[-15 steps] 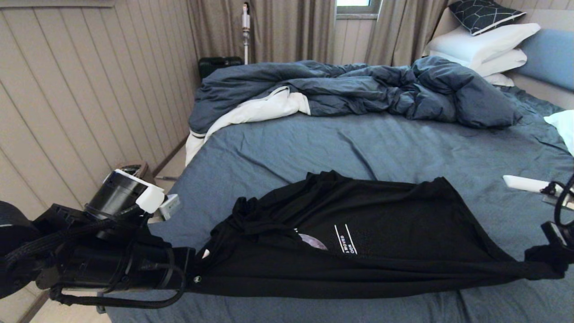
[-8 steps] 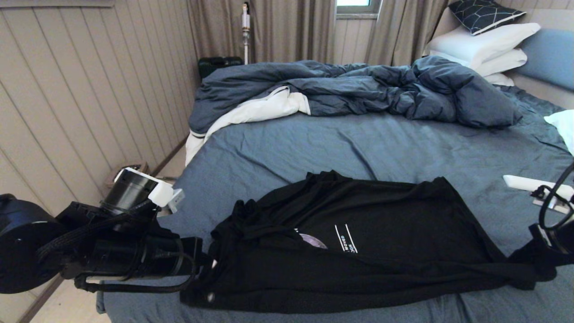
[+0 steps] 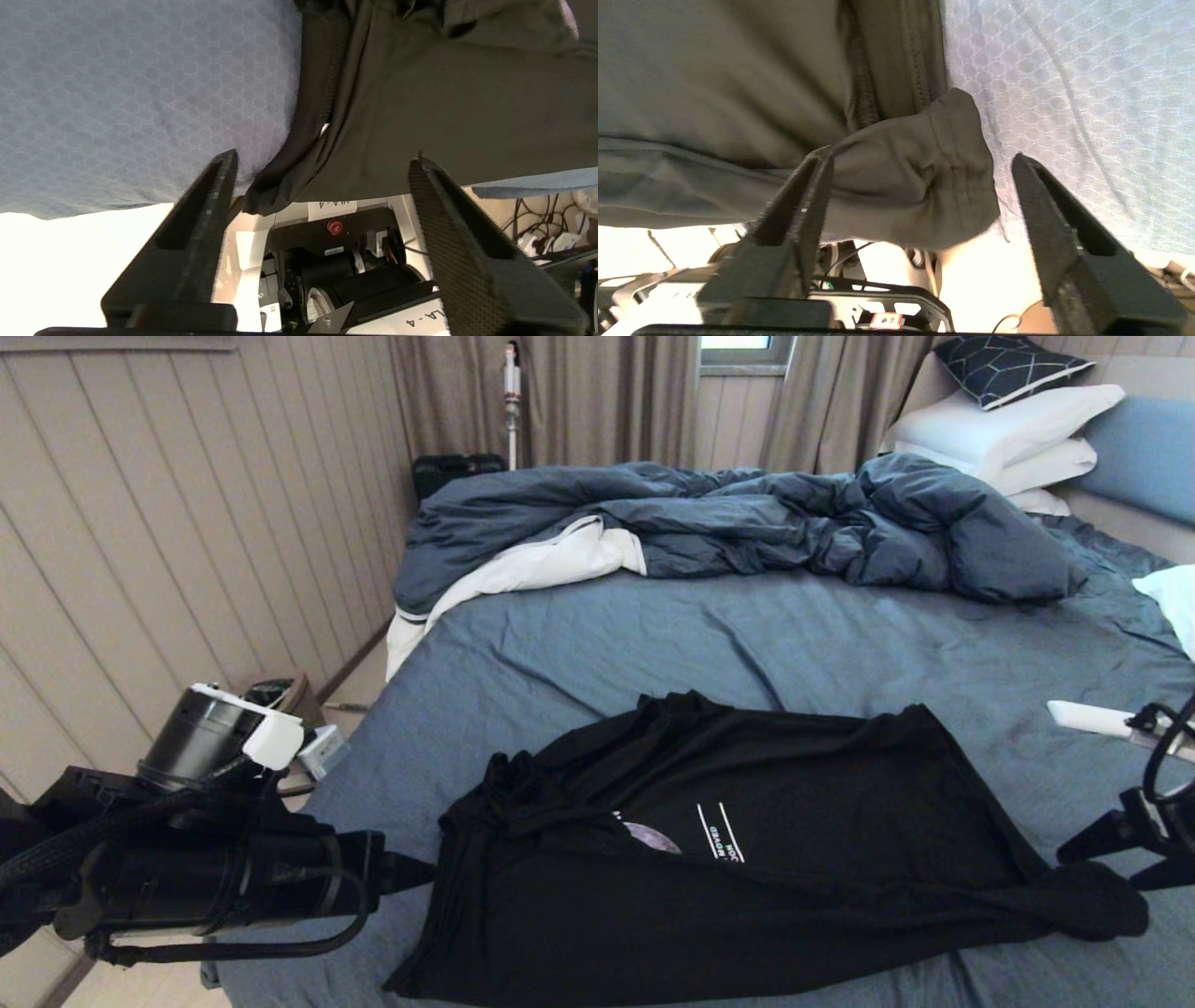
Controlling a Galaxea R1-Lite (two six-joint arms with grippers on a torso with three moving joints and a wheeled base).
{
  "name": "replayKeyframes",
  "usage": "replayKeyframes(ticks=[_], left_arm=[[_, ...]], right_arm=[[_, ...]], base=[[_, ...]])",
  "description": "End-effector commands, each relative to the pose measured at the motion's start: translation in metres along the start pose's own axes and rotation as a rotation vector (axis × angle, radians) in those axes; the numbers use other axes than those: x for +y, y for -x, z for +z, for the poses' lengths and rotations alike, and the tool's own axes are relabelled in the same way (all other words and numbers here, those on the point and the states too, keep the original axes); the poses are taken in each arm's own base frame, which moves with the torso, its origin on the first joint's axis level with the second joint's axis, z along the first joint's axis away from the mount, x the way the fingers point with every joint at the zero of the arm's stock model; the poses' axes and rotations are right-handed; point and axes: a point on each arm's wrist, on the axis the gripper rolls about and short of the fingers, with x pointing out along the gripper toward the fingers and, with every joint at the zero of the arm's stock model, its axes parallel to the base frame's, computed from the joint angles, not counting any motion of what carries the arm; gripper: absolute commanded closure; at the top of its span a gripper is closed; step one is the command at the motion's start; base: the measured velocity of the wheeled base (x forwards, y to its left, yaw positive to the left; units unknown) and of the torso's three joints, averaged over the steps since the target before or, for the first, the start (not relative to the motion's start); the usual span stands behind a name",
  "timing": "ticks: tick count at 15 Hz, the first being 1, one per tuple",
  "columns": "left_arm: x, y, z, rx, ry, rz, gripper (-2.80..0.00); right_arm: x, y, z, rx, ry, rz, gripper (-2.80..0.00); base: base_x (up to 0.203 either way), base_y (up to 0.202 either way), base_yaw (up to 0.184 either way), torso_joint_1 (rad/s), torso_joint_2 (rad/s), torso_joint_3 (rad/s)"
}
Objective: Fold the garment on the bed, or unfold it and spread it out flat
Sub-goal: Fold the black T-shirt
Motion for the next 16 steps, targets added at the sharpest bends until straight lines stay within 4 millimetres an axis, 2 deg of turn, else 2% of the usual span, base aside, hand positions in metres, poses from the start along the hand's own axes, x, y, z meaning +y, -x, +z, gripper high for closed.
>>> replayKeyframes(ticks=[1,6,14,15,16], left_arm=[[0.001,0.004,0.001,-0.018,0.007,-0.004,-2.8],[-0.003,-0.001,0.011,-0.021,0.01,-0.006,-2.8],[-0.001,-0.007,0.014,-0.011,0.019,0.002,-2.8],[-0.002,-0.007,0.016,-0.02,0.021,-0.001,-1.87],[-0.003,-0.006,0.018,-0.027,0.023,-0.003,0.0]], right_arm=[[0.006,0.013,-0.006,-0.028,0.011,-0.006,-2.8],[0.011,0.006,-0.037,0.048,-0.014,0.01,-2.8],[0.005,0.007,-0.043,0.054,-0.045,-0.008,-2.8],[0.003,0.009,-0.045,0.049,-0.053,-0.012,-2.8],[0.002,0.009,-0.048,0.052,-0.063,-0.013,-2.8]], base=[[0.0,0.0,0.0,0.0,0.0,0.0],[0.0,0.0,0.0,0.0,0.0,0.0],[0.0,0.0,0.0,0.0,0.0,0.0],[0.0,0.0,0.0,0.0,0.0,0.0],[0.0,0.0,0.0,0.0,0.0,0.0]])
